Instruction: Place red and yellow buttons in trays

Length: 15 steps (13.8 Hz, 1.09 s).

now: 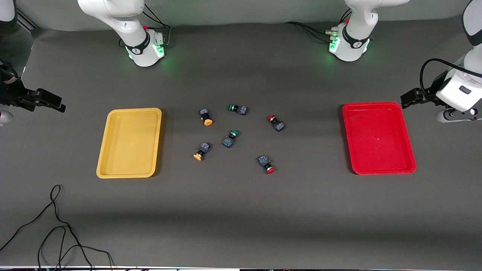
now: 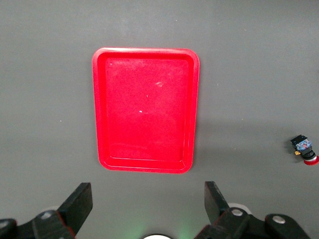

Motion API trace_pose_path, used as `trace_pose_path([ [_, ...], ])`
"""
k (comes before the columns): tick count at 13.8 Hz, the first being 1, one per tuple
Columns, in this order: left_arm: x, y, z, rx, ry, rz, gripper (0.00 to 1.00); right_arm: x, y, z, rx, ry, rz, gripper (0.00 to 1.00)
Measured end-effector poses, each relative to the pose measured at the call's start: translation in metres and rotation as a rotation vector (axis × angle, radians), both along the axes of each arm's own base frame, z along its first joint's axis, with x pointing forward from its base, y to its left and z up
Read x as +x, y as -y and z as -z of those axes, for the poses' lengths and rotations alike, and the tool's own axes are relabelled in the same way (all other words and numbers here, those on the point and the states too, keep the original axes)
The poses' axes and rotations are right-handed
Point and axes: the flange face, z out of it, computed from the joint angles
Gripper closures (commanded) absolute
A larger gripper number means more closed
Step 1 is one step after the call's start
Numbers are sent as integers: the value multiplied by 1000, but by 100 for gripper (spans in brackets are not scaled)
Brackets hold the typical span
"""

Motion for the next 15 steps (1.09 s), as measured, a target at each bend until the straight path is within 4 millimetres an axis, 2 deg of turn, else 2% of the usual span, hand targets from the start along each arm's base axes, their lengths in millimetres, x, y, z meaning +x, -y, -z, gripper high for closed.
trace_pose_path([
  [5,-1,0,1,0,-7,0,0,-1,-10,3,1,-12,-18,0],
  [8,-2,4,2,-1,-19,5,0,-4,-36,19,21,-38,-61,0],
  [10,-3,12,3,-1,-26,16,0,-10,-57,38,56,-33,-89,0],
  [12,-5,26,7,2,-37,11,0,-20,-92,62,68,-10,-145,0],
  [13,-5,39,11,7,-48,-2,0,-28,-117,74,70,0,-174,0],
  [15,-7,85,33,29,-85,-41,0,-49,-178,96,67,7,-214,0],
])
